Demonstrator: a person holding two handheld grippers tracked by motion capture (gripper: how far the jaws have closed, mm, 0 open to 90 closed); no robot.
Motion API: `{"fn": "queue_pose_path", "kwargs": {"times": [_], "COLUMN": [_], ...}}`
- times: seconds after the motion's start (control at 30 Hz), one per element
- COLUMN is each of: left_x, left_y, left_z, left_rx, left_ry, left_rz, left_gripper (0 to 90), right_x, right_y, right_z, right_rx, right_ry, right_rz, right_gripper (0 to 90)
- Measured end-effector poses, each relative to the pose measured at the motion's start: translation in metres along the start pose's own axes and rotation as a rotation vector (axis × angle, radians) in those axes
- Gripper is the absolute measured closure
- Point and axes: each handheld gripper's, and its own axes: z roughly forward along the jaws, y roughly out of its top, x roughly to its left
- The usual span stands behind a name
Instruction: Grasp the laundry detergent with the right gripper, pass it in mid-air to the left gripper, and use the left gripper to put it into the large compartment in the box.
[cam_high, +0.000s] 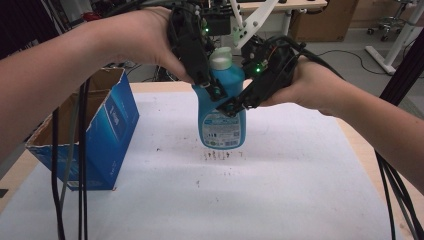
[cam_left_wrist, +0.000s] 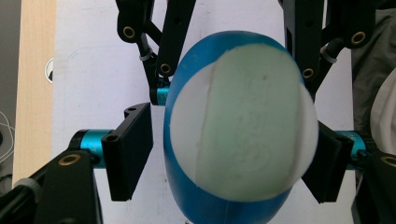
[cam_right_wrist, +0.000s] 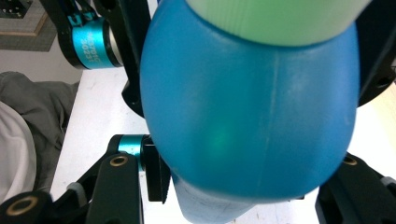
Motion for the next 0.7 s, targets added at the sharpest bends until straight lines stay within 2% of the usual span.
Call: {"fn": "queue_pose_path", "kwargs": {"times": [0.7], "left_x": [-0.0021], "left_y": [0.0006], "left_z": [-0.0005], "left_rx": [-0.001], "left_ry": [-0.001], "left_rz": [0.001], "left_gripper": [32.2], "right_x": [0.0011], "right_y": [0.0006], "right_z": [-0.0005], "right_rx": [0.004], "right_ry": [-0.007], "right_rz": [-0.002], "right_gripper": [46.2]}}
